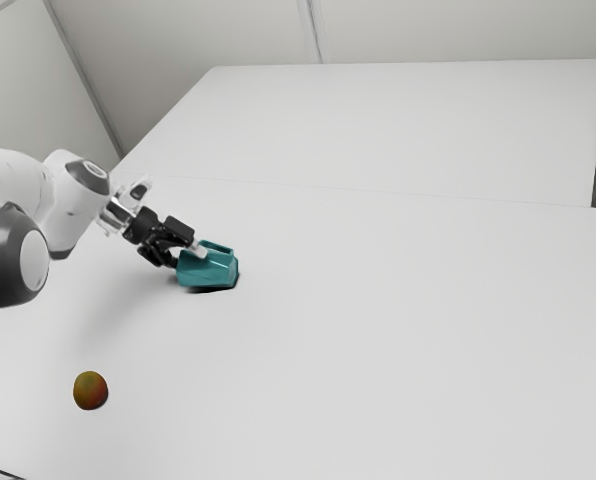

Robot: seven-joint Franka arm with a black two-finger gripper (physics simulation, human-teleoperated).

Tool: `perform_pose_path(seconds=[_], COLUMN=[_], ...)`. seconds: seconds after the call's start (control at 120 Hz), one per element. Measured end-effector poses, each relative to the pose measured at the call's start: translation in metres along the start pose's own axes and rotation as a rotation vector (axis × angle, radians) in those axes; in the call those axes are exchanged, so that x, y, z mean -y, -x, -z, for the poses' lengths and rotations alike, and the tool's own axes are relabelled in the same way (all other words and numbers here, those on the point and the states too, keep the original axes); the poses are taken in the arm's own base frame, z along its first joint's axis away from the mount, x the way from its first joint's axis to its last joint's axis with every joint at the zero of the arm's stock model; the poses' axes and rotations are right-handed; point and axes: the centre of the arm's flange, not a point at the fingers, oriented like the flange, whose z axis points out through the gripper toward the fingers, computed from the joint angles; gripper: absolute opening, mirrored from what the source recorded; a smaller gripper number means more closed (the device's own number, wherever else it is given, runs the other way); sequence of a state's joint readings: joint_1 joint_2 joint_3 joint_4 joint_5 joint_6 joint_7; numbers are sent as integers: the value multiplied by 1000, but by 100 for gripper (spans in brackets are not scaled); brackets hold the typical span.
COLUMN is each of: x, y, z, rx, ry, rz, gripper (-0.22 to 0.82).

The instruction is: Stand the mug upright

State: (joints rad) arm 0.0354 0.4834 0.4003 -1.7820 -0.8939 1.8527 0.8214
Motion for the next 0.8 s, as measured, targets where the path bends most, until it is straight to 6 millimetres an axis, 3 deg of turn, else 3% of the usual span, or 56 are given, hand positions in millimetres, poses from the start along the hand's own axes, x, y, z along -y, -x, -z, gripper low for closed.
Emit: perform_pose_path(seconds=[0.367, 0.8], x=[7, 12], y=[10, 8], z=[-6, -8], rx=[-36, -74], ry=[98, 148], rz=[15, 9], gripper=[60, 60])
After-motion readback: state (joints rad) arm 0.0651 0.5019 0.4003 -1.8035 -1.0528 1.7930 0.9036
